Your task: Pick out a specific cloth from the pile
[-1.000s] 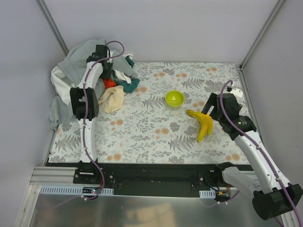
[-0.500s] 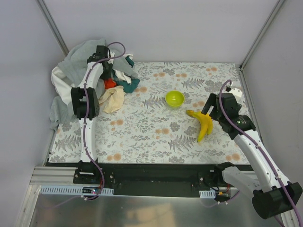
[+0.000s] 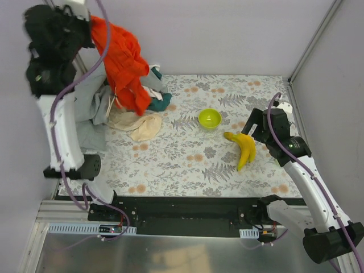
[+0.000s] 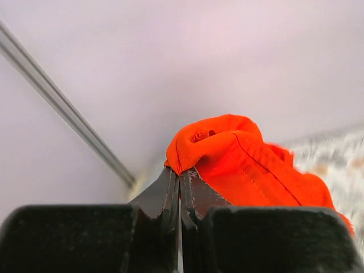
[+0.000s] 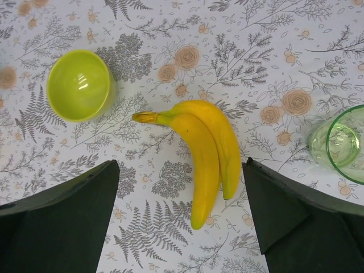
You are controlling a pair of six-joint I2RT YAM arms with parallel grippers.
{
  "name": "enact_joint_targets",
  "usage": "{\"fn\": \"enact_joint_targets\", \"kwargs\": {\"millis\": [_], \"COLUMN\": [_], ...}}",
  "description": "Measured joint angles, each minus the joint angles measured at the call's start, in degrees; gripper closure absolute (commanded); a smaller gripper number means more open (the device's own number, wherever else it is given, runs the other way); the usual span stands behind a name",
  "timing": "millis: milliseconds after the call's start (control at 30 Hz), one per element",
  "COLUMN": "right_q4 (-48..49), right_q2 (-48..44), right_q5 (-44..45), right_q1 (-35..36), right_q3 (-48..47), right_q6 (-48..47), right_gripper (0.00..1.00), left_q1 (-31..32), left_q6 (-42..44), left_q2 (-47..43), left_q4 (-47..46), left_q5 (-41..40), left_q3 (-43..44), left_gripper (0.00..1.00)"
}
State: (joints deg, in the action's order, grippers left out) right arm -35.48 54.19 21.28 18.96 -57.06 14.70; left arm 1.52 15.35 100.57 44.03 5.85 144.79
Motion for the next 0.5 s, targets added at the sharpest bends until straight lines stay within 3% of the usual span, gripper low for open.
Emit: {"fn": "enact_joint_targets", "kwargs": {"millis": [133, 267, 367, 500], "right_q4": [-0.6, -2.1, -2.3, -2.8], "right_q2": [0.0, 0.1, -0.2, -1.9], "right_q5": [-2.2, -3.9, -4.3, -4.3], "right_q1": [0.0, 0.0, 0.0, 0.0], "right_q3": [-1.2, -3.2, -4.5, -4.7], "right_q6": [0.2, 0.9, 1.6, 2.1], "right_gripper": [0.01, 0.01, 0.01, 0.01], "left_q1": [0.4, 0.7, 4.8, 18.6], "left_q6": [0.8, -0.3, -2.4, -2.6], "left_q2": [-12.2, -22.5, -26.4, -25.0], "left_q4": [-0.1, 1.2, 2.3, 7.4], "left_q5": [1.6, 6.9, 13.2, 13.8], "left_q3": [11.6, 11.9, 5.0, -10.3], "left_gripper": [1.00, 1.00, 1.00, 1.00]}}
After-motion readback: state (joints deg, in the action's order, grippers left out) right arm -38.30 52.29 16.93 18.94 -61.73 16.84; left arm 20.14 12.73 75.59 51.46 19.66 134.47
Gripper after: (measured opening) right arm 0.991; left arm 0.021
